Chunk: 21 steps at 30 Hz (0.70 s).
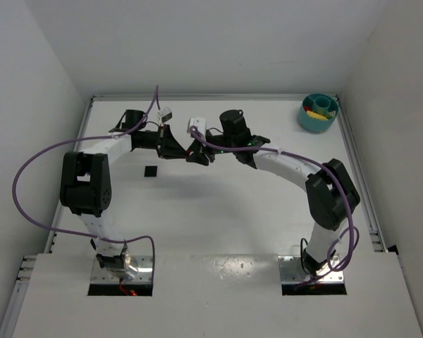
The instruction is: Sort the legos into containers by color
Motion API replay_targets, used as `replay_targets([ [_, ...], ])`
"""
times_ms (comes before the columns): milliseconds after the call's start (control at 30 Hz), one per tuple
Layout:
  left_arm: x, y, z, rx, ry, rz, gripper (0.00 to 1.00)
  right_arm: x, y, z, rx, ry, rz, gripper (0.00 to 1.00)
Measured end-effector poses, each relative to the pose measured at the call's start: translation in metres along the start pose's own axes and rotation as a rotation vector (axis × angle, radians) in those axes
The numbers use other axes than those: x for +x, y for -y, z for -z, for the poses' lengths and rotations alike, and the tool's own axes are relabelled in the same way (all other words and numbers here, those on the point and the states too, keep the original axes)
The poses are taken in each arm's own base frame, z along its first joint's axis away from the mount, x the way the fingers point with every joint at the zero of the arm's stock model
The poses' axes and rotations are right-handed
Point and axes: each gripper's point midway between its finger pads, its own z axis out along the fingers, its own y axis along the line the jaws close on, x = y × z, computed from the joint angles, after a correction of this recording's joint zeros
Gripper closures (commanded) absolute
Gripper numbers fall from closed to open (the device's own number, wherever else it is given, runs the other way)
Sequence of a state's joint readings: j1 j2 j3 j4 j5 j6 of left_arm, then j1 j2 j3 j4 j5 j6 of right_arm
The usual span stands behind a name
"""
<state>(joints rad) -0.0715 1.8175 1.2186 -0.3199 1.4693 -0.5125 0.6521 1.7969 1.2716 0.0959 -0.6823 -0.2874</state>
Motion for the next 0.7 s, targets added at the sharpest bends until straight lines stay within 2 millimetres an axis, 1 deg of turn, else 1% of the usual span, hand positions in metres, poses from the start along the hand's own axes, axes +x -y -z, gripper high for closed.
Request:
replay_targets([
  [200,0.0010,-0.0009,0.0000,0.000,-0.001,0.000,0.90,-0.0001,-0.0001,-0.0001,0.000,0.000,0.000,0.59],
  [300,0.0009,-0.0010,0.0000,0.000,0.000,0.000,0.90,-0.0001,-0.0004,-0.0001,-0.002,0.000,-0.001,0.64],
  [400,0.0006,-0.0012,-0.0001,-0.001,0.000,-0.005,0.89,0.0004,-0.0009,-0.0001,-0.003,-0.001,-0.003,0.72],
  [433,0.0008,-0.0014,0.0000,0.000,0.000,-0.003,0.84,0.0006,-0.0008,0.0000,-0.002,-0.002,-0.005,0.77],
  [467,0.0009,-0.0014,0.0000,0.000,0.000,-0.002,0.65,0.0007,-0.0009,0.0000,-0.002,-0.002,-0.005,0.79],
  [500,0.0008,-0.0016,0.0000,-0.001,0.001,-0.003,0.58,0.0010,-0.0011,0.0000,-0.003,-0.003,-0.006,0.81],
  [533,0.0004,-0.0021,0.0000,-0.004,0.002,-0.005,0.54,0.0007,-0.0013,0.0000,-0.004,-0.001,-0.004,0.83],
  [567,0.0007,-0.0023,-0.0002,-0.003,0.002,-0.007,0.46,0.0004,-0.0010,-0.0001,-0.003,0.000,-0.003,0.86],
  [600,0.0010,-0.0028,-0.0002,-0.003,0.002,-0.009,0.43,0.0003,-0.0004,-0.0001,0.000,0.000,-0.002,0.88],
  [700,-0.0003,-0.0064,0.0021,-0.018,0.014,-0.004,0.41,0.0027,-0.0003,0.0010,0.008,-0.006,-0.004,0.92],
])
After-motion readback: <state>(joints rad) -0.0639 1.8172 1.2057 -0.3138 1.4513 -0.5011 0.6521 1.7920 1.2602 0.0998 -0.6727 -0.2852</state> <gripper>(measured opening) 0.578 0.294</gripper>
